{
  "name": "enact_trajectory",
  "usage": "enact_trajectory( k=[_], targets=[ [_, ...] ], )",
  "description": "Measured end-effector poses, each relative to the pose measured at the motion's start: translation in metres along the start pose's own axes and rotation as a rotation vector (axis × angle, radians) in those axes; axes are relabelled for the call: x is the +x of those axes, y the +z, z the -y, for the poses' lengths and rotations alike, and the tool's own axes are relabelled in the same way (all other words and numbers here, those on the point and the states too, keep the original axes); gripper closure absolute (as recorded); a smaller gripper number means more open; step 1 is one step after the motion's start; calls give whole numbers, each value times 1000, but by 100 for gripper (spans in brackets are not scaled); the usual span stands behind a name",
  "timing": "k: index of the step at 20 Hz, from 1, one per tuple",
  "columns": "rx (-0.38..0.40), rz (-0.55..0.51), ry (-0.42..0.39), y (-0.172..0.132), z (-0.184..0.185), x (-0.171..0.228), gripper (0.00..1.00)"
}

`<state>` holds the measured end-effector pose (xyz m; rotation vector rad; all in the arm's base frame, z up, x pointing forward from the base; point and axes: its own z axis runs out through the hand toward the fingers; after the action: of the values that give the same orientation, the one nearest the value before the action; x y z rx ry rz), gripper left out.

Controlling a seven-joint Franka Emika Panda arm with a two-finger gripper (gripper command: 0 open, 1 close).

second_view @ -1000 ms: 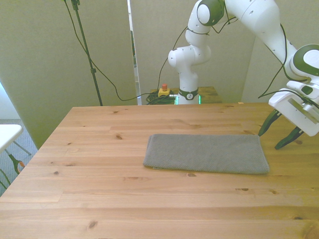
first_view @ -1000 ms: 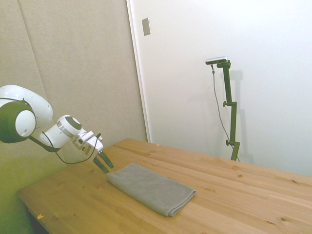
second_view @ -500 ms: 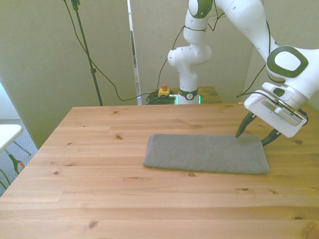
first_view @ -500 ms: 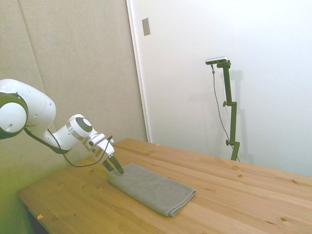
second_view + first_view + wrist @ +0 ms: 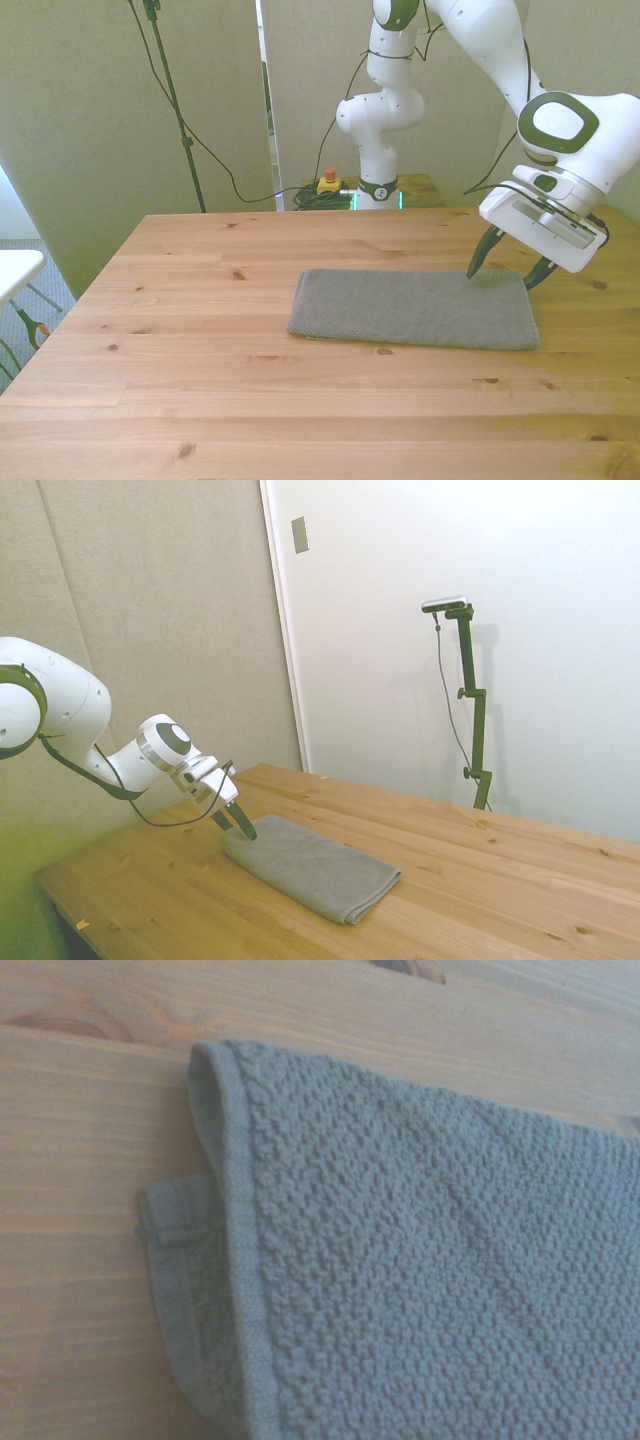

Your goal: Fold the towel

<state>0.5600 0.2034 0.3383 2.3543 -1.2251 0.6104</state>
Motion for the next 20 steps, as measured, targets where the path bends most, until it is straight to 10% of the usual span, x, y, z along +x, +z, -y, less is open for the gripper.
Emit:
enact_trajectory(
  k=[20],
  targets=[
    [6, 31, -25, 12, -18, -5, 100]
  ],
)
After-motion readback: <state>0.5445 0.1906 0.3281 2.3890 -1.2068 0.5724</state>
